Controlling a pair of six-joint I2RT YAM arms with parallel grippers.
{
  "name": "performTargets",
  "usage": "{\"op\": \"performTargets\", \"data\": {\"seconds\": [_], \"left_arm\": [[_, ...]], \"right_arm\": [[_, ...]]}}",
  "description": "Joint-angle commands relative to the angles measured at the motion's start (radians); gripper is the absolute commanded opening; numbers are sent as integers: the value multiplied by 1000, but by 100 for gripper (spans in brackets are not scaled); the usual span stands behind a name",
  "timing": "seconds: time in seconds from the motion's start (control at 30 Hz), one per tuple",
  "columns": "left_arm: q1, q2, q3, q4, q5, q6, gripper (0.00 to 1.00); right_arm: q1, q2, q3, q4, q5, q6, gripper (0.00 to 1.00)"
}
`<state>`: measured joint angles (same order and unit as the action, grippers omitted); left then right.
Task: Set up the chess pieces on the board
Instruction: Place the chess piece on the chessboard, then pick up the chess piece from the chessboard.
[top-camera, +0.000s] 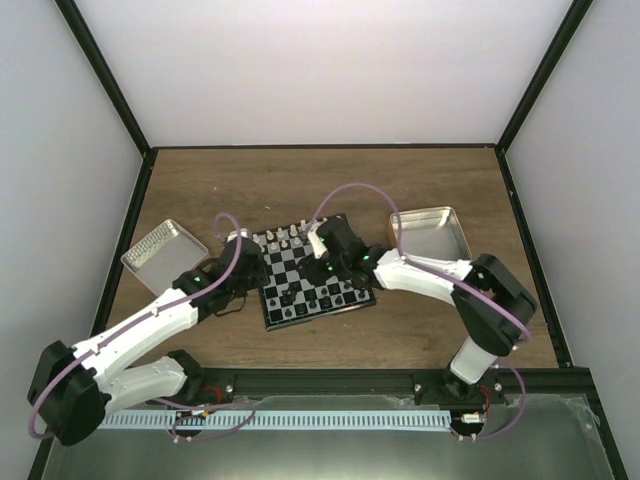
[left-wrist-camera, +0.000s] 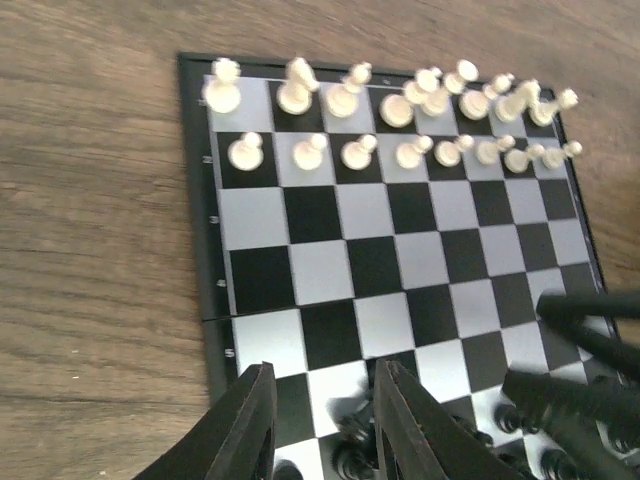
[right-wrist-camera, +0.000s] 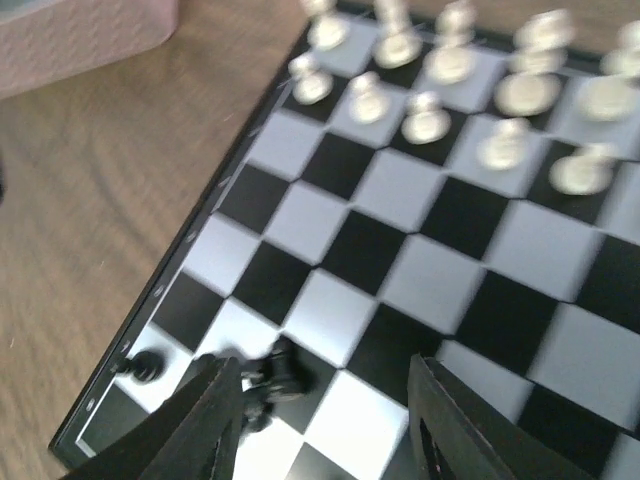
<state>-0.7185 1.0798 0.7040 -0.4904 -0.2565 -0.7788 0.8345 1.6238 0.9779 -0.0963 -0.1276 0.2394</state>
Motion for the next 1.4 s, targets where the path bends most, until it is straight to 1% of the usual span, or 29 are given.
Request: {"op": "performTargets", "data": {"seconds": [0.0,0.1,0.2,0.33,0.5,0.67,0.87,0.97,1.03,1.17,1.23,1.37], "left_arm": [[64,-80,-70,48,59,-23,29],[95,-113,-110,78,113,-34,30],[119,-136,-141,103,157,-46,30],[139,-147,-166,124,182,-51,30],[151,-137,-170,134,198,-44,30],[157,-131,-170,140,209,-40,31],[162,-126,-173,147,217,-38,30],[165,-128,-174,148,216,-39,30],[165,-133,-173,147,215,-39,31],[167,-142,-175,140,214,-40,31],[168,-148,-176,138,214,-39,31],[168,-166,-182,141,209,-44,34]], "right_arm": [[60,71,63,-62,-110,-111,45],[74,99,70,-55,-140,-133,43],[83,129,88,-73,-112,-139,43],[87,164,113,-94,-58,-137,44],[94,188,127,-98,-57,-148,43],[101,212,145,-111,-53,-162,36],[102,228,151,-124,-8,-173,29],[103,239,158,-129,13,-173,23],[104,244,162,-132,27,-173,22],[105,245,156,-119,45,-179,16],[106,237,146,-105,52,-182,14],[106,220,132,-80,74,-180,12]]}}
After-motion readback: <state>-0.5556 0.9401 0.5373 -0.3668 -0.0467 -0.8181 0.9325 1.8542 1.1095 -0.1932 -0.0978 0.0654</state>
